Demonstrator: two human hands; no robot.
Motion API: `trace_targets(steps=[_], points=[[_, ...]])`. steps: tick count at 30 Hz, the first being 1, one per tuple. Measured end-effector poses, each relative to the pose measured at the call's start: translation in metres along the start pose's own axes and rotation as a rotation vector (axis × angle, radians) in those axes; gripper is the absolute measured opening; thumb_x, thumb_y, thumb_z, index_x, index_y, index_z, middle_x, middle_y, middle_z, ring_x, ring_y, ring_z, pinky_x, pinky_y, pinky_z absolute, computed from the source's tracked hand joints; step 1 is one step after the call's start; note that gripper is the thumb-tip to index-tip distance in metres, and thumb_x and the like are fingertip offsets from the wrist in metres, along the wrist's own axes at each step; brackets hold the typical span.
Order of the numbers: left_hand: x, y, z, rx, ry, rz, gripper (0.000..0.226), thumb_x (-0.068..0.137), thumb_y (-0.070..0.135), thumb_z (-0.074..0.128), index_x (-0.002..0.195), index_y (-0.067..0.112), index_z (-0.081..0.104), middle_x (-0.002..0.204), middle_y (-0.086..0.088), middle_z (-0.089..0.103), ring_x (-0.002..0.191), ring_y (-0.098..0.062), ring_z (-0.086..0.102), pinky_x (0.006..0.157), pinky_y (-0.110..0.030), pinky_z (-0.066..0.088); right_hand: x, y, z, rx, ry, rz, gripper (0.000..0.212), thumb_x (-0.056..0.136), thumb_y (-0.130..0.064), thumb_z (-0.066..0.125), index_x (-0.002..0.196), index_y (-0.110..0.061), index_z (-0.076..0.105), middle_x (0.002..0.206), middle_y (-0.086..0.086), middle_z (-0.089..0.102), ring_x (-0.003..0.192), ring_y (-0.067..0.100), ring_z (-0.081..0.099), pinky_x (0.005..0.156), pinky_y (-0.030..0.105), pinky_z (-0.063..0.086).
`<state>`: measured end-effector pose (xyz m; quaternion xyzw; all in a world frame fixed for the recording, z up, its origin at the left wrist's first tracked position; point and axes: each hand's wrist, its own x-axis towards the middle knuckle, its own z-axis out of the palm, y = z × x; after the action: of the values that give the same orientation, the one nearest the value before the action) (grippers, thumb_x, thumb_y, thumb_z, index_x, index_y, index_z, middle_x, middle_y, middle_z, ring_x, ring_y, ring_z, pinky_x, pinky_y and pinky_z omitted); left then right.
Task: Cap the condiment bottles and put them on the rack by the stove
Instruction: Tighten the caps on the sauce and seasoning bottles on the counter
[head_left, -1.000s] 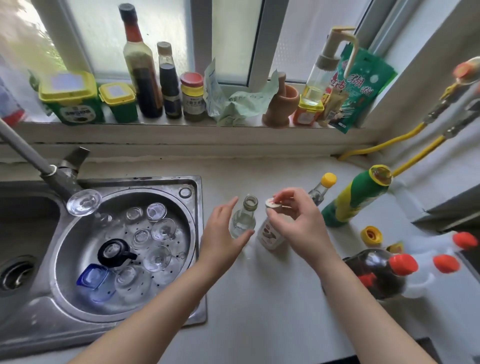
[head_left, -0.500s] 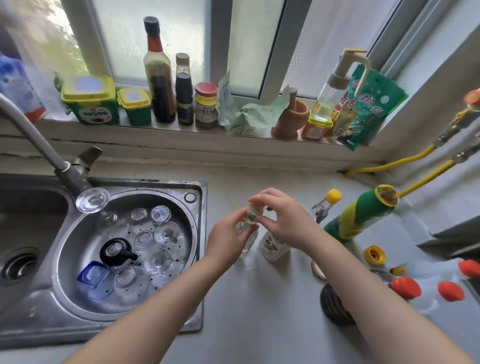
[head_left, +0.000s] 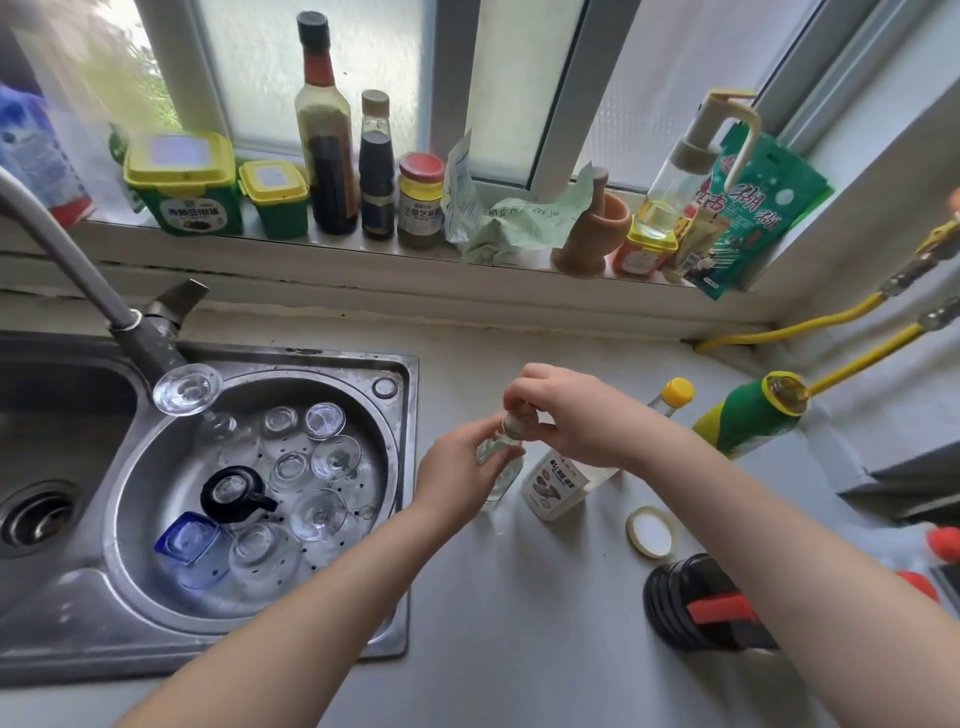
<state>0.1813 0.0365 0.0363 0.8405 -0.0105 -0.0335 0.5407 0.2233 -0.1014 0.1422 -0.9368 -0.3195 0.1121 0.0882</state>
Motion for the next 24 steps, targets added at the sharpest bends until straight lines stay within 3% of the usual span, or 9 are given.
trace_targets(steps=[4, 9, 13, 17, 24], points=[[-0.001, 0.002, -0.001, 0.031, -0.002, 0.011, 0.030, 0.084, 0.032, 0.066, 0.114, 0.030, 0.065, 0.108, 0.000, 0.071, 0.104, -0.021, 0.062, 0.085, -0.037, 0.050, -0.001, 0.004, 0.001, 0.014, 0.000, -0.048, 0.027, 0.084, -0.004, 0.062, 0.107, -0.016, 0.062, 0.109, -0.001, 0.058, 0.096, 0.020, 0.057, 0.076, 0.028, 0.044], [0.000, 0.003, -0.002, 0.028, -0.012, -0.002, 0.029, 0.084, 0.033, 0.066, 0.113, 0.029, 0.066, 0.109, -0.001, 0.071, 0.104, -0.023, 0.062, 0.085, -0.039, 0.050, 0.001, 0.004, 0.000, 0.027, -0.008, -0.089, 0.030, 0.082, 0.001, 0.061, 0.104, -0.018, 0.066, 0.112, -0.001, 0.061, 0.099, 0.020, 0.058, 0.079, 0.029, 0.045], [-0.001, 0.003, -0.003, 0.042, -0.026, -0.001, 0.030, 0.084, 0.035, 0.065, 0.114, 0.035, 0.063, 0.108, 0.004, 0.071, 0.101, -0.019, 0.062, 0.082, -0.035, 0.049, 0.002, 0.004, 0.000, -0.010, 0.006, -0.053, 0.018, 0.084, -0.017, 0.066, 0.102, -0.013, 0.065, 0.103, 0.002, 0.059, 0.090, 0.020, 0.057, 0.078, 0.031, 0.046], [-0.001, 0.003, -0.004, 0.039, -0.023, 0.003, 0.028, 0.084, 0.038, 0.064, 0.112, 0.038, 0.063, 0.106, 0.005, 0.071, 0.100, -0.018, 0.062, 0.081, -0.036, 0.050, 0.006, 0.003, 0.001, -0.101, -0.019, 0.034, 0.031, 0.084, -0.039, 0.064, 0.093, -0.010, 0.059, 0.087, -0.001, 0.049, 0.083, 0.020, 0.053, 0.066, 0.024, 0.032], [0.000, 0.000, -0.001, 0.033, -0.005, -0.011, 0.024, 0.083, 0.035, 0.066, 0.107, 0.031, 0.067, 0.106, 0.002, 0.071, 0.099, -0.022, 0.063, 0.081, -0.035, 0.049, 0.009, -0.004, 0.006, -0.385, 0.026, 0.154, 0.060, 0.089, -0.065, 0.029, 0.074, -0.013, 0.055, 0.081, 0.004, 0.057, 0.079, 0.023, 0.058, 0.057, 0.030, 0.036]])
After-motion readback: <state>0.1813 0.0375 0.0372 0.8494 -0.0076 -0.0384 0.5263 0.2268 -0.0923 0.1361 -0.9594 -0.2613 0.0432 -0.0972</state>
